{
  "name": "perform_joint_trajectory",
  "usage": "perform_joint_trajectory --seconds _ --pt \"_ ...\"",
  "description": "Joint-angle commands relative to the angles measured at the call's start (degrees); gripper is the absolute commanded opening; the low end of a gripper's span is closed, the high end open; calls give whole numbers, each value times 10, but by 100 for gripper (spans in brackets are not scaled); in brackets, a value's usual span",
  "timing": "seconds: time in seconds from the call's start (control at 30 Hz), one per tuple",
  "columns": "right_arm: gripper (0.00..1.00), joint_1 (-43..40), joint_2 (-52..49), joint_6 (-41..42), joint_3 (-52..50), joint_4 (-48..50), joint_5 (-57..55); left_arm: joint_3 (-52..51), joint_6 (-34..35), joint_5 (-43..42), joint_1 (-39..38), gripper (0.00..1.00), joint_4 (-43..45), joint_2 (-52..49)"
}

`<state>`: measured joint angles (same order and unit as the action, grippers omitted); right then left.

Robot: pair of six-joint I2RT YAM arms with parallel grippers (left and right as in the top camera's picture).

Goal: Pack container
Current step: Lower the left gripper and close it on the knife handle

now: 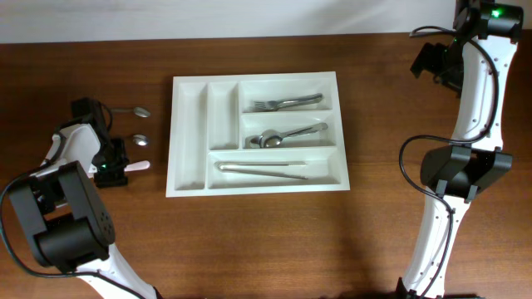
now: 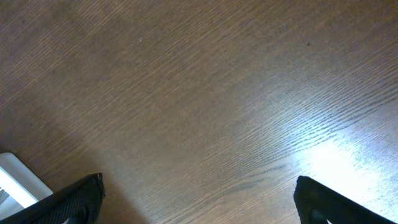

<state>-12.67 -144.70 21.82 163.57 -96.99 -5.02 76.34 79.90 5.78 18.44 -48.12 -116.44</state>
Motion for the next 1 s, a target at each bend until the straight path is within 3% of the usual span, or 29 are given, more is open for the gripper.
perform_joint_trajectory --seconds 0.0,0.23,0.3,0.37,0.6,0.73,0.97 --pt "99 -3 18 -4 9 -3 -1 -43 1 -41 -1 68 -27 -63" --pt "99 -3 18 -4 9 -3 -1 -43 -1 -41 -1 68 -50 -63" --pt "99 -3 18 -4 9 -3 -1 -43 -5 -41 -1 62 -52 -63" --pt "99 -3 18 -4 9 -3 -1 -43 -8 -39 -1 48 -52 -63" --pt "99 -3 18 -4 9 -3 -1 -43 -7 -25 0 27 -54 -63" --pt "99 -3 18 -4 9 -3 -1 -43 -7 -7 0 3 -61 -63" --pt "99 -3 18 -4 9 -3 -1 -43 -17 24 0 2 -70 -63"
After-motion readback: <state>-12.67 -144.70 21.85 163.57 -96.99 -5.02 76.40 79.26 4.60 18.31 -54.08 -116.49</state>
